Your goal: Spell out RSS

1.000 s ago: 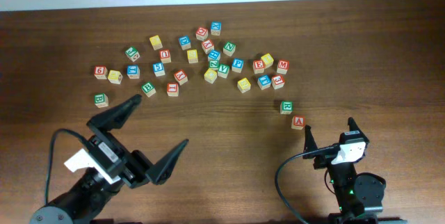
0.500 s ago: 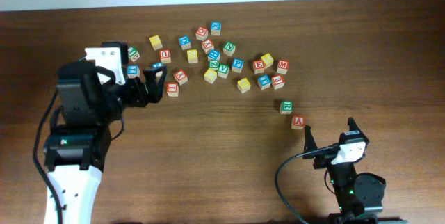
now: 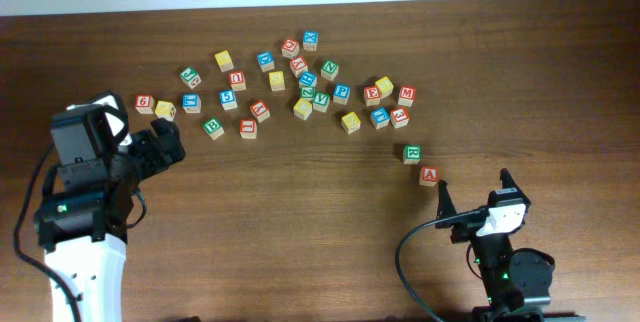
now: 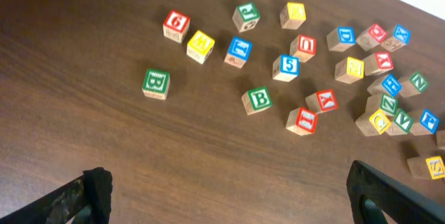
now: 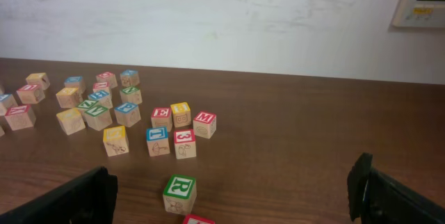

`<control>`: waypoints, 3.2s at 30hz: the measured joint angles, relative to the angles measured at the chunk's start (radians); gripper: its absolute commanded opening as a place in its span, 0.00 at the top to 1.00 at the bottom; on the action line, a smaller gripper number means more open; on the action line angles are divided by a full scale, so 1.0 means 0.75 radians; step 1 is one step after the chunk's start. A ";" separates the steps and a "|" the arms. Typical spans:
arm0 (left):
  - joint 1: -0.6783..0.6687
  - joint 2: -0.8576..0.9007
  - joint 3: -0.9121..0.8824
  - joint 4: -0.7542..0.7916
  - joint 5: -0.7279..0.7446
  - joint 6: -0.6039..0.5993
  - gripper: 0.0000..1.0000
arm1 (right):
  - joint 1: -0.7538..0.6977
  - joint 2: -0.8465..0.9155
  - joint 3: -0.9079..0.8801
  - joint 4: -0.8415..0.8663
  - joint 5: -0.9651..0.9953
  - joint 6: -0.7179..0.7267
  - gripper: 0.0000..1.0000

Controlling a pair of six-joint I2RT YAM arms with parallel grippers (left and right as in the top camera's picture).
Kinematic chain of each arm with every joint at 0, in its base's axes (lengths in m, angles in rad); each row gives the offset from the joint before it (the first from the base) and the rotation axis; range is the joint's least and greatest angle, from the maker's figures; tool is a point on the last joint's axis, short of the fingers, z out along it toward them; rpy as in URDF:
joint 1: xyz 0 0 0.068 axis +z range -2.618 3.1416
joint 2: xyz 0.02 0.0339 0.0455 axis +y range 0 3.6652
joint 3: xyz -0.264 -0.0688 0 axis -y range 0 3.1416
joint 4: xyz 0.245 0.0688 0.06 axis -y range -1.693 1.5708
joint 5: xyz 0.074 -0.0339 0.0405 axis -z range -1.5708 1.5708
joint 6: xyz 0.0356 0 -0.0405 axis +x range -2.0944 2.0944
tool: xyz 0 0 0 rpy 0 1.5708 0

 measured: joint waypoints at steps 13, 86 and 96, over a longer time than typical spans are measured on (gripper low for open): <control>0.003 0.005 0.000 -0.011 -0.001 0.000 0.01 | 0.000 -0.001 0.000 0.000 0.000 -0.001 0.02; 0.004 0.014 0.005 -0.015 -0.010 -0.005 0.01 | 0.244 2.752 1.949 -1.191 0.035 1.673 0.69; 0.004 0.014 0.005 -0.015 -0.010 -0.005 0.01 | 0.411 2.741 2.006 -1.207 -0.122 1.100 0.73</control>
